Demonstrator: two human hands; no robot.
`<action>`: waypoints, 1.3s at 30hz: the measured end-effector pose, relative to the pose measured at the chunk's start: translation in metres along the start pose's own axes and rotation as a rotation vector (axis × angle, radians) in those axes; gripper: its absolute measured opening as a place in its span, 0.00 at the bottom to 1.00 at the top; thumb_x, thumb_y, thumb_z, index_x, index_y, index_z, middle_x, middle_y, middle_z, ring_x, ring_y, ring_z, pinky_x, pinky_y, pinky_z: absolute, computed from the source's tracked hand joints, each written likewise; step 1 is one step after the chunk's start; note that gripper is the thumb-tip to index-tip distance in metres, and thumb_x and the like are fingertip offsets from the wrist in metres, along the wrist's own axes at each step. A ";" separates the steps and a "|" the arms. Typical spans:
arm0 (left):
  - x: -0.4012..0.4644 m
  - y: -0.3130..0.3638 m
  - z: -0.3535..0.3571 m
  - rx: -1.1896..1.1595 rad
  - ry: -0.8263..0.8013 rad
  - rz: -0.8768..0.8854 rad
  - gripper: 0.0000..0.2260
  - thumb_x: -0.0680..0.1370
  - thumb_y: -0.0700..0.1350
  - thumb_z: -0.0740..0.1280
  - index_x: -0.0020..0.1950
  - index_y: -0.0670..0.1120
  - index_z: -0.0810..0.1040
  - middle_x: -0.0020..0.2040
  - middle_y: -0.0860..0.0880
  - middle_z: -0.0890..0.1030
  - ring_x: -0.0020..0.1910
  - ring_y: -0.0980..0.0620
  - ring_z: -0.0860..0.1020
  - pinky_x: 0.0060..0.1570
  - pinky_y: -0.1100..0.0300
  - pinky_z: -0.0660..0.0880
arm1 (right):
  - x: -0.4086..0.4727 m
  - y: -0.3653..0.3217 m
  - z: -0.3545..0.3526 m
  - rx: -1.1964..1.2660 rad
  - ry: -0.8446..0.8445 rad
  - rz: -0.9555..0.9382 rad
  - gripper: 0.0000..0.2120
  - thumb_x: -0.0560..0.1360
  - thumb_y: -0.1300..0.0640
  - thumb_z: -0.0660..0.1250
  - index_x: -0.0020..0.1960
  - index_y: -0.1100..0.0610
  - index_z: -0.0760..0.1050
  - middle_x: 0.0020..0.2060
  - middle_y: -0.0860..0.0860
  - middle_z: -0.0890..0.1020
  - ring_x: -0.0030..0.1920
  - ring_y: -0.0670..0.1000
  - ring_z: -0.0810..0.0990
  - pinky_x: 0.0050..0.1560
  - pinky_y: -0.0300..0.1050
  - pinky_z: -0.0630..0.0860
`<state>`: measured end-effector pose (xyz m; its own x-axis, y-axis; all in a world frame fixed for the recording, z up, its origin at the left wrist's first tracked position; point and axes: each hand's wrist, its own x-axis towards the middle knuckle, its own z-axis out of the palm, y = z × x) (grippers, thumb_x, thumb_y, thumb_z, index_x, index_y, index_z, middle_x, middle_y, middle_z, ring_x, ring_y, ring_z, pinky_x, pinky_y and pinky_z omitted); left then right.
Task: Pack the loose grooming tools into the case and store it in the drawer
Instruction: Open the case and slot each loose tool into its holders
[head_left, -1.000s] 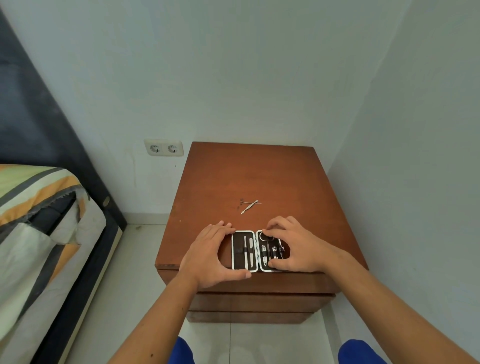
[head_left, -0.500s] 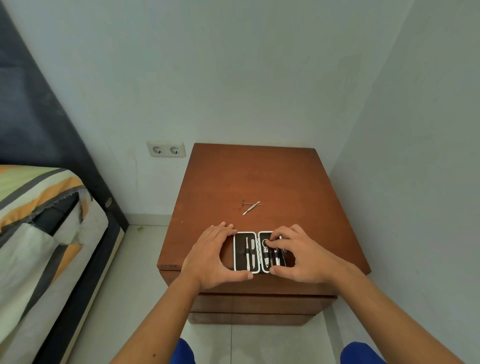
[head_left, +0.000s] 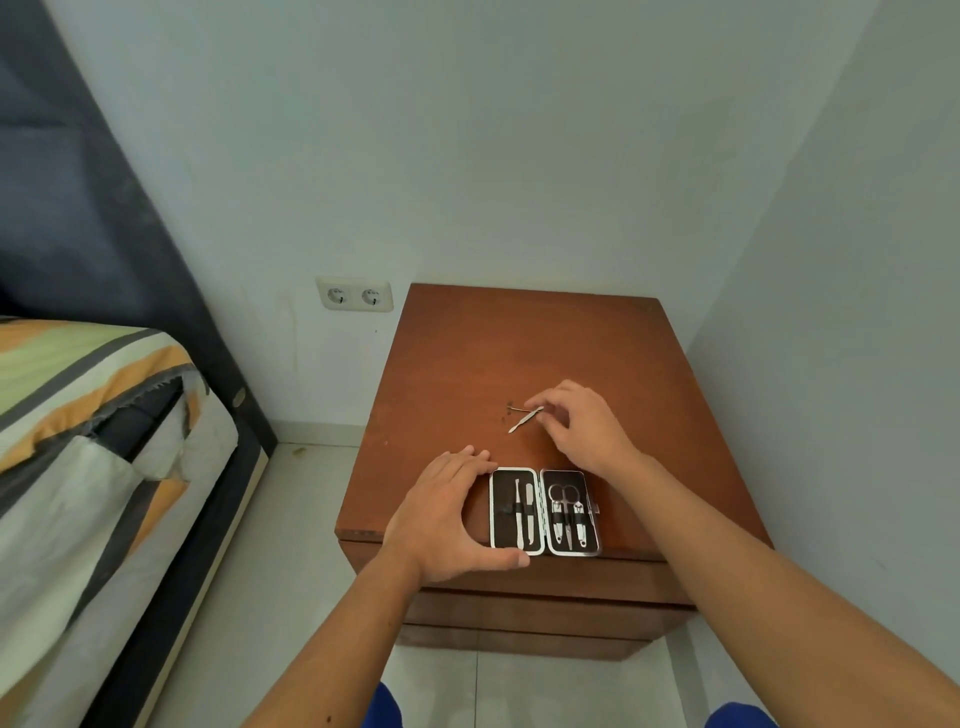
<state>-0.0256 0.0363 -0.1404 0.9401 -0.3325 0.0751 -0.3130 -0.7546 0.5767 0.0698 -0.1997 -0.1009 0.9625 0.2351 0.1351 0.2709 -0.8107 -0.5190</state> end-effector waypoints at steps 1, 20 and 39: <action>0.000 -0.001 0.000 0.000 -0.004 -0.003 0.52 0.60 0.82 0.71 0.78 0.59 0.66 0.81 0.61 0.64 0.82 0.61 0.54 0.82 0.51 0.54 | 0.005 0.000 0.002 -0.029 -0.008 -0.021 0.10 0.81 0.56 0.69 0.58 0.44 0.84 0.49 0.43 0.77 0.50 0.49 0.77 0.54 0.49 0.76; -0.001 0.001 -0.002 0.001 0.021 0.016 0.51 0.61 0.80 0.72 0.78 0.57 0.67 0.80 0.61 0.65 0.81 0.62 0.55 0.82 0.56 0.51 | -0.010 -0.009 -0.012 0.116 -0.087 0.020 0.05 0.85 0.55 0.61 0.53 0.49 0.76 0.43 0.45 0.82 0.41 0.44 0.78 0.44 0.42 0.71; -0.002 0.004 -0.003 -0.006 0.026 0.014 0.52 0.60 0.80 0.73 0.78 0.57 0.66 0.80 0.61 0.64 0.81 0.62 0.54 0.80 0.59 0.47 | -0.025 -0.008 -0.016 0.691 -0.128 0.245 0.08 0.79 0.63 0.73 0.56 0.54 0.86 0.44 0.53 0.89 0.46 0.51 0.86 0.58 0.50 0.83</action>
<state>-0.0288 0.0356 -0.1355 0.9390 -0.3280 0.1040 -0.3251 -0.7469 0.5800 0.0437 -0.2072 -0.0865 0.9739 0.1859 -0.1299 -0.0612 -0.3362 -0.9398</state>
